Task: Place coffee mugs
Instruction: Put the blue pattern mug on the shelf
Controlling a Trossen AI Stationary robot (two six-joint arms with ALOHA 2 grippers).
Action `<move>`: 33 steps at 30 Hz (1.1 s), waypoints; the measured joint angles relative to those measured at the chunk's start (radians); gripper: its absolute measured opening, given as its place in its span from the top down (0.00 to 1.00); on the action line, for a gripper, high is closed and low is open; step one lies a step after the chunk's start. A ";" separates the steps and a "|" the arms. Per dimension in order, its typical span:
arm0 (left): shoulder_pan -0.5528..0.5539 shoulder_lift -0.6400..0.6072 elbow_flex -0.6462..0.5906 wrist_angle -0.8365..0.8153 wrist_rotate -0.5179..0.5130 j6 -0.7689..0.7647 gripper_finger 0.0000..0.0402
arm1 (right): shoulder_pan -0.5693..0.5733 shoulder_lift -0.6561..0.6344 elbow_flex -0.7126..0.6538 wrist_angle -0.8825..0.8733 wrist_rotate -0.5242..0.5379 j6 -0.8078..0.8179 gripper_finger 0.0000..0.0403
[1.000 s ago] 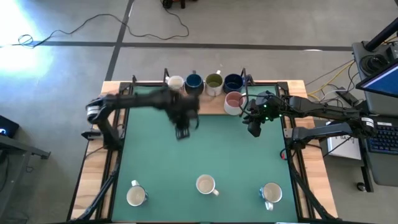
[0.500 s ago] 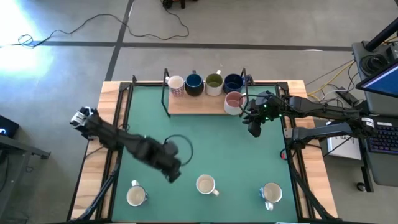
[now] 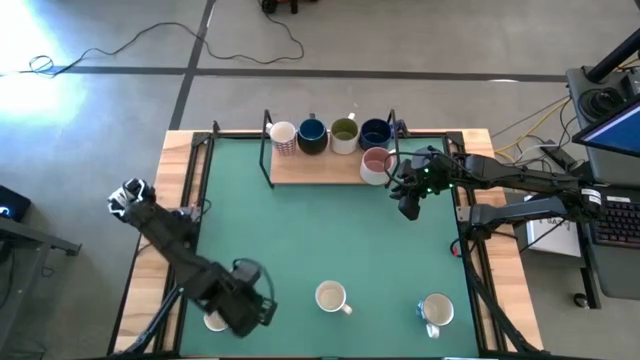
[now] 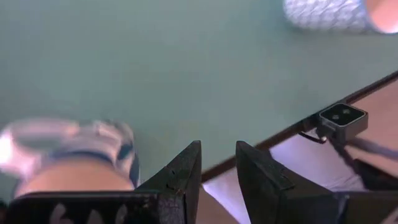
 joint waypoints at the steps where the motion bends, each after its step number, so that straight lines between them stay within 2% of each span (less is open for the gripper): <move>1: -0.019 0.000 -0.001 0.001 0.000 -0.052 0.80 | 0.000 0.000 0.000 0.000 0.000 0.000 0.78; 7: -0.092 0.031 0.013 -0.017 0.002 -0.229 0.79 | 0.000 0.000 0.000 0.000 0.000 0.000 0.78; 10: -0.110 0.060 0.013 -0.025 0.058 -0.287 0.79 | 0.000 0.000 0.000 0.000 0.000 0.000 0.78; 12: -0.115 0.080 0.013 -0.025 0.096 -0.293 0.76 | 0.000 0.000 0.000 0.000 0.000 0.000 0.78; 20: -0.119 0.140 0.013 -0.046 0.124 -0.272 0.65 | 0.000 0.000 0.000 0.000 0.000 0.000 0.78; 27: -0.119 0.145 0.034 -0.056 0.121 -0.275 0.62 | 0.000 0.000 0.000 0.000 0.000 0.000 0.78; 33: -0.119 0.147 0.091 -0.150 0.117 -0.279 0.62 | 0.000 0.000 0.000 0.000 0.000 0.000 0.78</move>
